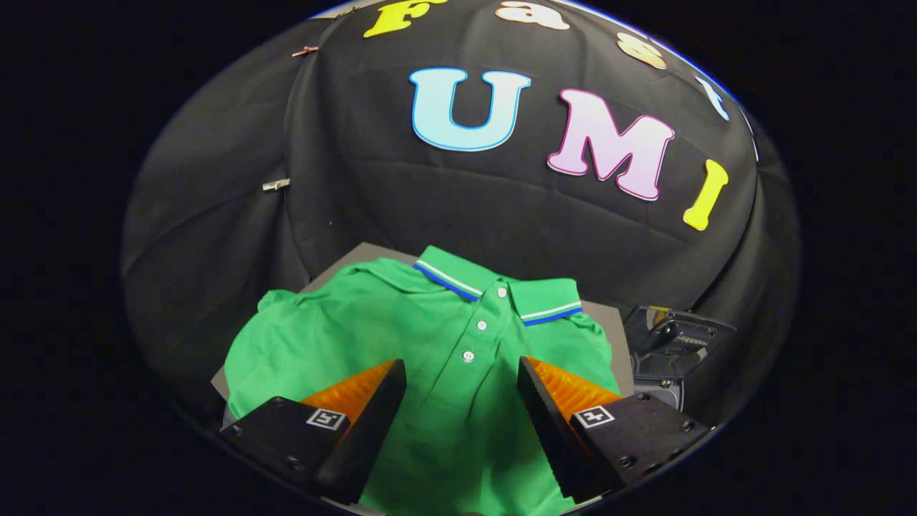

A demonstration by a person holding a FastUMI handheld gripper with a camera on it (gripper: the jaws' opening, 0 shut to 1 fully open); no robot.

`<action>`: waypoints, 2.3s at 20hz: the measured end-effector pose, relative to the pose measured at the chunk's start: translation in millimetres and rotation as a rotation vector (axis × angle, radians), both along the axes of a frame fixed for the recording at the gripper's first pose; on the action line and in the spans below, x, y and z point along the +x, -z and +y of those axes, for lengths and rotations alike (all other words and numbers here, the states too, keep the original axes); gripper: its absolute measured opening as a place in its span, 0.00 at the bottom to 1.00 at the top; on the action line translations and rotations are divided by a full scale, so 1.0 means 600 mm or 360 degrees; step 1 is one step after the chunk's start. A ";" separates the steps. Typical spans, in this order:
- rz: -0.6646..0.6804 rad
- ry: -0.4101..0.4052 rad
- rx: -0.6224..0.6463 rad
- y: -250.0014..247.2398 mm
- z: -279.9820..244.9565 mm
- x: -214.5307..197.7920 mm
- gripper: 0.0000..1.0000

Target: Put the clothes into the washing machine and then close the washing machine lid.

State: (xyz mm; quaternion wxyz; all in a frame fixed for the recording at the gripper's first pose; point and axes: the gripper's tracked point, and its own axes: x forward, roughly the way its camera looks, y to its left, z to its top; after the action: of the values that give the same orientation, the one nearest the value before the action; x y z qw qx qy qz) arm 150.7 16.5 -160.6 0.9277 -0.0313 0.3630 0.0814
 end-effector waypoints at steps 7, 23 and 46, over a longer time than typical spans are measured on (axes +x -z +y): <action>0.0202 0.0075 0.0193 0.035 0.000 -0.003 0.84; 0.0116 -0.0016 0.0438 -0.009 -0.005 0.024 0.06; -0.0114 -0.0141 0.0621 -0.093 -0.383 0.006 0.06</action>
State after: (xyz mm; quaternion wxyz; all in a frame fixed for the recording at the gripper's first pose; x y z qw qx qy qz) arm 154.4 -213.6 -104.8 0.9240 0.1303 0.3053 0.1898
